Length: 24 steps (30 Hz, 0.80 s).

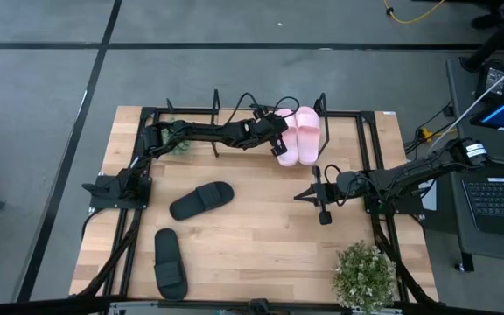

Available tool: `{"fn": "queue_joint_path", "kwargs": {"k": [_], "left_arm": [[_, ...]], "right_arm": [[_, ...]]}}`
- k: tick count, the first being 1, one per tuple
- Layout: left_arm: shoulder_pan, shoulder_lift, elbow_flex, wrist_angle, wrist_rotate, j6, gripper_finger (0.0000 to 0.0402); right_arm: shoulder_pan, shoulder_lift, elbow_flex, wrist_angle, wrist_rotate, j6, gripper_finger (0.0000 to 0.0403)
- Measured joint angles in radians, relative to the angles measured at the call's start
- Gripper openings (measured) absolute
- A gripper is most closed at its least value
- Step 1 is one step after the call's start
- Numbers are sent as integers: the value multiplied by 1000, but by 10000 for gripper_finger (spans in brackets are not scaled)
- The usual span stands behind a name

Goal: Pick and place slides into the shelf
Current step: Put the pink slides on the shelf

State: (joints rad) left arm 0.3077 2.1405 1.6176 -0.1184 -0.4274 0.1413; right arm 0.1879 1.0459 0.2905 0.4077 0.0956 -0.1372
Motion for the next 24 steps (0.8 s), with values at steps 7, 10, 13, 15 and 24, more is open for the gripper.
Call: {"fn": "queue_joint_path", "kwargs": {"k": [7,10,13,15,24], "left_arm": [[0,0,0,-6,26,29,38],[0,0,0,-7,27,30,38],[0,0,0,-9,25,49,38],[0,0,0,-16,25,52,38],[3,0,0,-25,6,53,38]], "right_arm": [[0,0,0,0,0,0,12],[0,0,0,0,0,0,12],[0,0,0,0,0,0,12],[0,0,0,0,0,0,12],[0,0,0,0,0,1,12]]}}
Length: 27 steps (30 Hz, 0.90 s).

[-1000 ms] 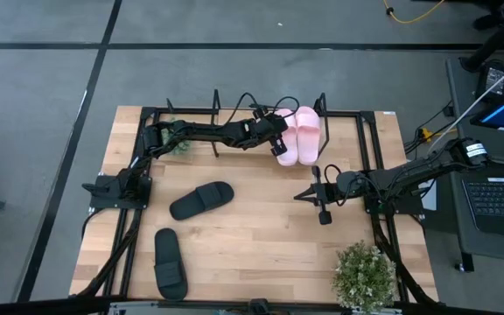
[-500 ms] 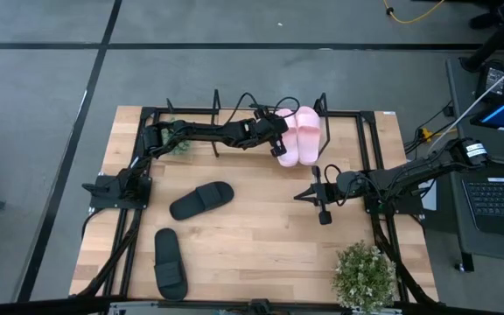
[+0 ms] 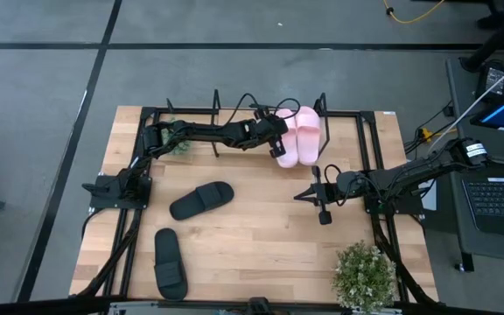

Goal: Pick and place slides into the shelf
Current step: Put the pink slides on the shelf

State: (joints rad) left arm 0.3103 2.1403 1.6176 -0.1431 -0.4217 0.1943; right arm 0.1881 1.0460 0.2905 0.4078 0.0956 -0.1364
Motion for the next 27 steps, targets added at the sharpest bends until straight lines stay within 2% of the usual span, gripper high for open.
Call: {"fn": "queue_joint_path", "kwargs": {"k": [10,15,27], "left_arm": [[1,0,0,-3,-20,2,38],[2,0,0,5,15,1,38],[2,0,0,22,21,0,38]], "right_arm": [[0,0,0,0,0,0,12],[0,0,0,0,0,0,12],[0,0,0,0,0,0,12]]}}
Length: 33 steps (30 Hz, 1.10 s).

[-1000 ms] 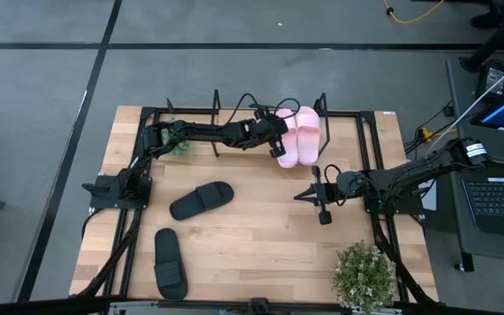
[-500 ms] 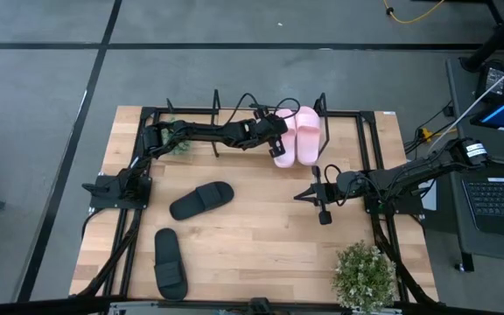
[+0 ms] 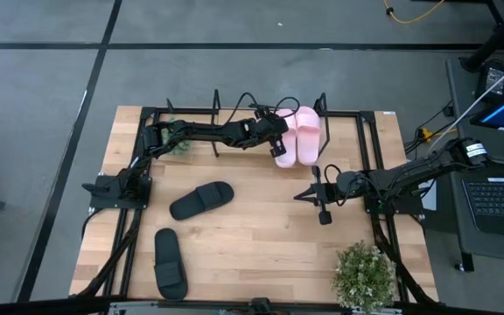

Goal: Pick and place slides into the shelf
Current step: Put the pink slides on the shelf

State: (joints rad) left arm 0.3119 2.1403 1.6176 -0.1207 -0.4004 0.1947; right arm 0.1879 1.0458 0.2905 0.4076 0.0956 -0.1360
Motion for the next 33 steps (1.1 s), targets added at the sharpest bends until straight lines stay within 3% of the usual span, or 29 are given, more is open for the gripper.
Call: {"fn": "queue_joint_path", "kwargs": {"k": [7,20,33], "left_arm": [[0,0,0,1,1,27,46],[-1,0,0,5,4,26,115],[-17,0,0,-26,3,40,121]], "right_arm": [[0,0,0,0,0,0,12],[0,0,0,0,0,0,12],[0,0,0,0,0,0,12]]}}
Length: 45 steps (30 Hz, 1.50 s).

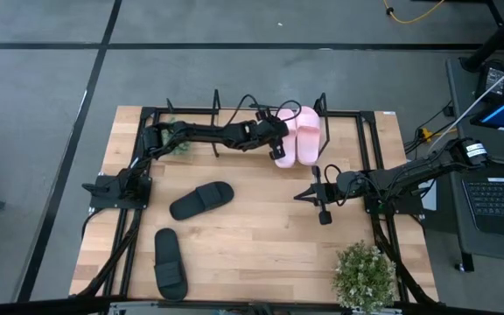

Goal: Pick and place slides into the shelf
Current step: Put the pink slides on the shelf, then put the bottom black slides on the shelf

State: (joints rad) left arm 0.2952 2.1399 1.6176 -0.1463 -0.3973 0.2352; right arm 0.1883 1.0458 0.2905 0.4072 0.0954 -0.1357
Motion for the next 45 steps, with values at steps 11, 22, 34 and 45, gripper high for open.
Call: {"fn": "queue_joint_path", "kwargs": {"k": [11,22,34,45], "left_arm": [[-36,-28,1,-6,23,48,122],[-38,-104,3,-108,12,66,122],[-40,-273,0,-310,-85,0,121],[-91,-371,-162,-294,-86,-77,121]], "right_arm": [[0,0,0,0,0,0,12],[0,0,0,-4,0,4,12],[0,0,0,0,-3,53,12],[54,0,0,2,-3,60,12]]}}
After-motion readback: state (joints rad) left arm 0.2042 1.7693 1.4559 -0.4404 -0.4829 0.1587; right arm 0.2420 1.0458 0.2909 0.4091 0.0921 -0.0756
